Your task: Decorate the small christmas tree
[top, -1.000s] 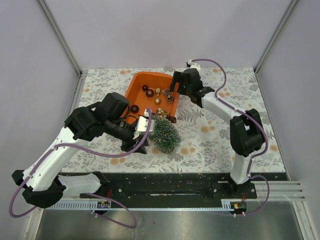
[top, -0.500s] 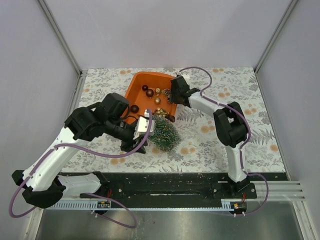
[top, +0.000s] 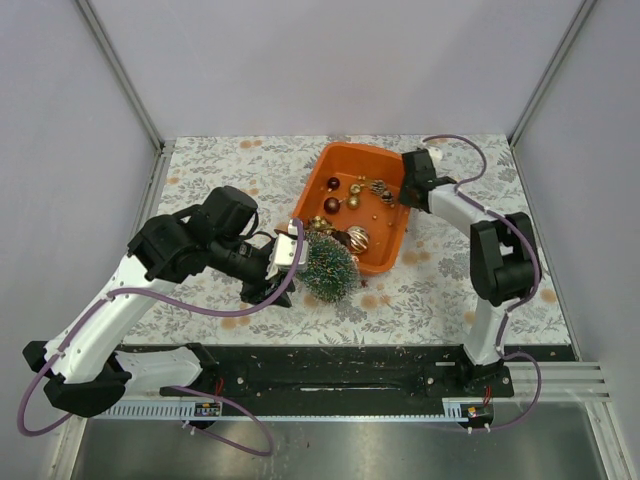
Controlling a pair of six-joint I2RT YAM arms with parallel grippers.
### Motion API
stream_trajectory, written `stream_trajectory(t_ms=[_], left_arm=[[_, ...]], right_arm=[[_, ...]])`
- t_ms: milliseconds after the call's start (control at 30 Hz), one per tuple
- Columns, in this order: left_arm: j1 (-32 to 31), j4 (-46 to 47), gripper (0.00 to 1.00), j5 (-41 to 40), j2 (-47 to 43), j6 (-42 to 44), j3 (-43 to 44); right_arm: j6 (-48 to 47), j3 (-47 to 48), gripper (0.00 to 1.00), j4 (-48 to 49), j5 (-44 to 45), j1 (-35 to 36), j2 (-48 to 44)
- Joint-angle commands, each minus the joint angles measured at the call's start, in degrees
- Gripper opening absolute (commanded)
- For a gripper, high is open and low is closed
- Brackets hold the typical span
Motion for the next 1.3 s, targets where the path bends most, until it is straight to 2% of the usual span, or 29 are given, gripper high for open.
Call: stream_trajectory(t_ms=[0, 300, 467, 667, 833, 900, 967, 1133, 1267], left_arm=[[-0.1, 2.1, 0.00, 1.1, -0.7, 1.8, 1.9], [-0.1, 2.2, 0.00, 1.0, 0.4, 2.6, 3.0], [-0.1, 2.5, 0.00, 0.6, 2.2, 4.5, 2.5], [0.2, 0.1, 0.00, -3.5, 7.4, 7.9, 5.8], [0.7, -1.7, 0.00, -3.2, 8.3, 9.2, 6.1], [1.0, -2.1, 0.00, -3.3, 7.7, 9.7, 5.3], [1.1, -3.2, 0.00, -3.7, 7.3, 10.6, 4.7], [2.8, -7.5, 0.00, -5.0, 7.2, 11.2, 6.9], [4.5, -7.0, 0.00, -6.3, 4.9, 10.7, 6.9]], right_arm=[[-1.9, -4.4, 0.39, 2.6, 3.4, -5.8, -7.6], [-4.8, -11.9, 0.45, 2.8, 6.2, -12.8, -13.3], [-4.8, -15.6, 0.67, 2.9, 4.0, -14.4, -19.4], [-4.7, -17.4, 0.81, 5.0, -2.8, -14.4, -30.9], [-4.1, -18.0, 0.95, 4.7, -9.0, -13.7, -38.7], [-4.0, -18.3, 0.99, 3.9, -11.5, -12.1, -40.4], [-4.0, -19.1, 0.99, 3.8, -13.3, -9.1, -41.9], [-4.1, -20.4, 0.99, 5.8, -15.4, 2.8, -42.7], [-2.6, -20.2, 0.99, 6.7, -14.8, 11.9, -42.0]])
